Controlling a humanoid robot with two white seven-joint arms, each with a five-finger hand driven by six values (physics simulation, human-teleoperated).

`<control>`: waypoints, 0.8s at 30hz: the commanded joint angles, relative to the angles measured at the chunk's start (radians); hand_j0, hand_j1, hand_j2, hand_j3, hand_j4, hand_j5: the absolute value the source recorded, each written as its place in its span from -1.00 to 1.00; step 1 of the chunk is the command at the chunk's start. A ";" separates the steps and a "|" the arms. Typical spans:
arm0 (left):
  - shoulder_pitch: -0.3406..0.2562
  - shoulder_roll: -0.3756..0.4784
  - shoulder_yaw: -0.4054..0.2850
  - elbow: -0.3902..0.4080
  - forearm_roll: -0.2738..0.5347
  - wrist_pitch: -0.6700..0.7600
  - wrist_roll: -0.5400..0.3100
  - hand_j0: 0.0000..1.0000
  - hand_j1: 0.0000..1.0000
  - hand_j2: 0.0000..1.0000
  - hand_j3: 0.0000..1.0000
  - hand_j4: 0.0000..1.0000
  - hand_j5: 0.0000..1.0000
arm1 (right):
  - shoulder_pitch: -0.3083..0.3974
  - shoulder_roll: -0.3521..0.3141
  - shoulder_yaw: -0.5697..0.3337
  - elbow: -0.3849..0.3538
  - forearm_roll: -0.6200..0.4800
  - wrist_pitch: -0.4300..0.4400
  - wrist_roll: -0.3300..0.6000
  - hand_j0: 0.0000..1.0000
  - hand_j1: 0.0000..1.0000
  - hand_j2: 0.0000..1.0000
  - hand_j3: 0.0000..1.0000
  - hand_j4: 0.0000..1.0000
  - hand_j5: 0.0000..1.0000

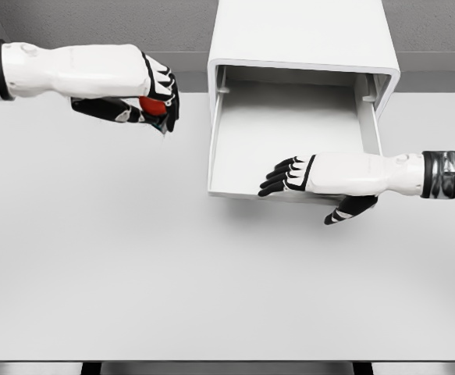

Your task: Slide open multi-storey tabletop storage cabinets and put open load switch and slide close multi-storey tabletop storage cabinets

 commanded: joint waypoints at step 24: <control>-0.025 -0.220 -0.003 0.007 0.012 0.002 -0.003 -0.13 -0.13 -0.13 -0.13 -0.13 -0.13 | 0.023 -0.114 -0.008 -0.002 -0.135 0.003 0.000 1.00 1.00 1.00 1.00 1.00 1.00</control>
